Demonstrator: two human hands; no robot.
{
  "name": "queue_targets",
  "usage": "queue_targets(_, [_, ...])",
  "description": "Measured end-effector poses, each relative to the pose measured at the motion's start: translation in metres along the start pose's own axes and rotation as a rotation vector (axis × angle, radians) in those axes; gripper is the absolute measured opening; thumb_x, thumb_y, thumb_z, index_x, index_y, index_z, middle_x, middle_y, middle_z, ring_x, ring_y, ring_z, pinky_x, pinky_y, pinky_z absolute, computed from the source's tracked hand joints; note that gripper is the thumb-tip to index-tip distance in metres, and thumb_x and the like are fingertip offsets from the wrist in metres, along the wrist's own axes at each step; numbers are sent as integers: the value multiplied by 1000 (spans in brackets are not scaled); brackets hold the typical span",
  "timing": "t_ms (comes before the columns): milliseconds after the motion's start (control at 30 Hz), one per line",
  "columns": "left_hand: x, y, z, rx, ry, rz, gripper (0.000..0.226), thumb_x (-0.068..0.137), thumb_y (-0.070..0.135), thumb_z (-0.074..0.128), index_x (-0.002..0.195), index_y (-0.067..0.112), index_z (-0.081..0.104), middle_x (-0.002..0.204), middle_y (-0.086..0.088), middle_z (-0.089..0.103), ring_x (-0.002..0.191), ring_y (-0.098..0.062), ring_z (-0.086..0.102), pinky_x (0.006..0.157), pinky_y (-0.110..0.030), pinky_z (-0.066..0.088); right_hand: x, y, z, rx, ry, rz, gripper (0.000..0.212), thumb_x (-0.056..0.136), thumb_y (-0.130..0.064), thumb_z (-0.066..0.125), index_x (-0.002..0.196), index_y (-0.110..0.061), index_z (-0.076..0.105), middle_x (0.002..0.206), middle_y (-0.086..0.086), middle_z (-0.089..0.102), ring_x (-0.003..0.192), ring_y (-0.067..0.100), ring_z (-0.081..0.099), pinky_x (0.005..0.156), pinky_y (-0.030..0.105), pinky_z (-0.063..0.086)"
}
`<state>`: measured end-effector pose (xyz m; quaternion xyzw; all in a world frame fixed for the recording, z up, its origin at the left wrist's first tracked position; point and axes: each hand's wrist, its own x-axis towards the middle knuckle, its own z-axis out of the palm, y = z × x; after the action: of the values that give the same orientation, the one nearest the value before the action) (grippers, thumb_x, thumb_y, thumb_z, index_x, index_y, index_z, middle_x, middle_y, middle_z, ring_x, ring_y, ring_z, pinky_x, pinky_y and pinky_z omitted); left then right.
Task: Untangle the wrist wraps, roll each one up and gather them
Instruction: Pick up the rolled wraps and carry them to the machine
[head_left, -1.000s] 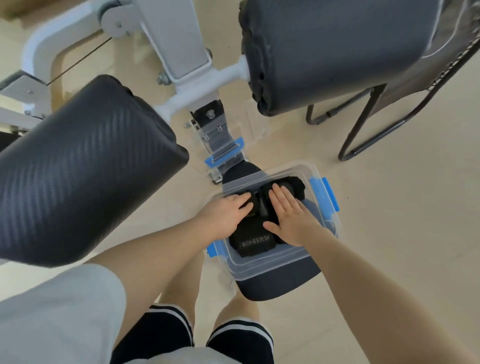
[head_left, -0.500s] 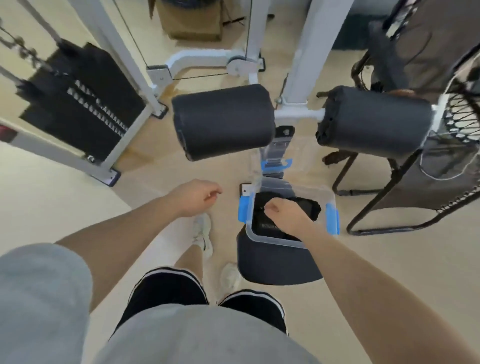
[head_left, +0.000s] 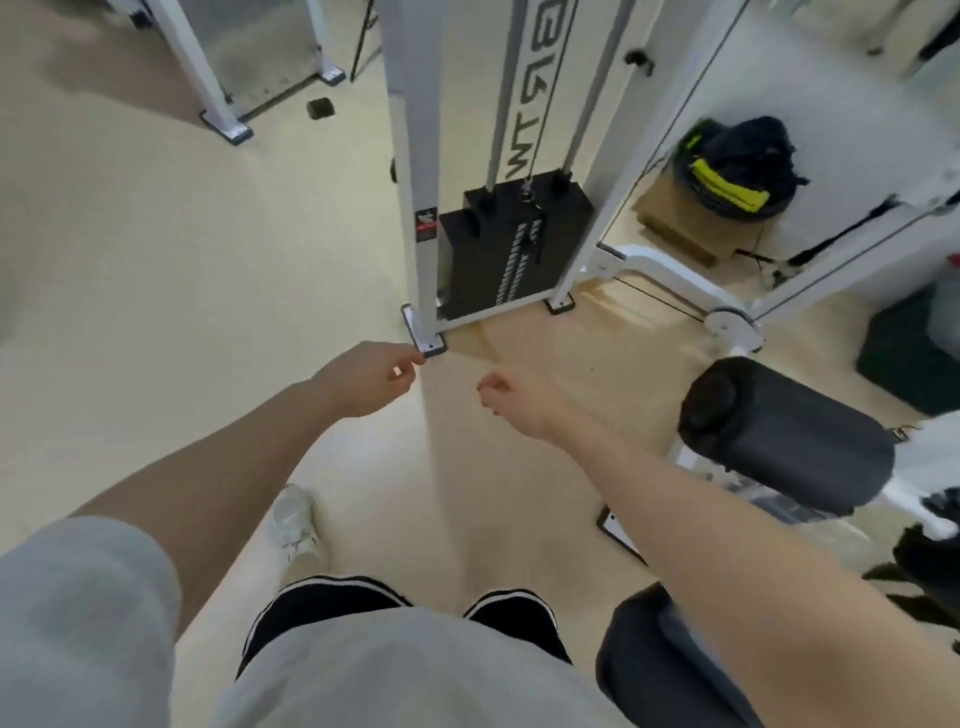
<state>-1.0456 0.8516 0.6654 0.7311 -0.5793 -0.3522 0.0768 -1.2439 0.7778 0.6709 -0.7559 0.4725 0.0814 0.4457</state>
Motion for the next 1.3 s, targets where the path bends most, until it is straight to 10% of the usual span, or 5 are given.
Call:
queue_targets(300, [19, -231, -177, -130, 79, -91, 34, 97, 18, 45, 130, 18, 51, 117, 3, 58, 93, -17, 56, 82, -29, 45, 188, -229, 84, -118, -16, -50, 31, 91, -12, 45, 107, 11, 58, 109, 26, 62, 105, 39, 56, 89, 47, 46])
queue_targets(600, [128, -334, -324, -129, 96, -43, 35, 96, 17, 46, 130, 17, 51, 119, 2, 59, 92, -17, 55, 86, -30, 44, 357, -334, 49, 7, 130, 49, 24, 91, -13, 47, 101, -2, 66, 106, 9, 68, 94, 23, 58, 75, 29, 43])
queue_targets(1300, [698, -452, -632, -73, -104, 55, 41, 94, 14, 49, 135, 16, 45, 118, -2, 58, 80, -18, 51, 76, -22, 36, 867, -447, -191, 333, 250, 327, 17, 94, -14, 43, 86, -8, 57, 80, -1, 52, 72, 17, 44, 52, 20, 33])
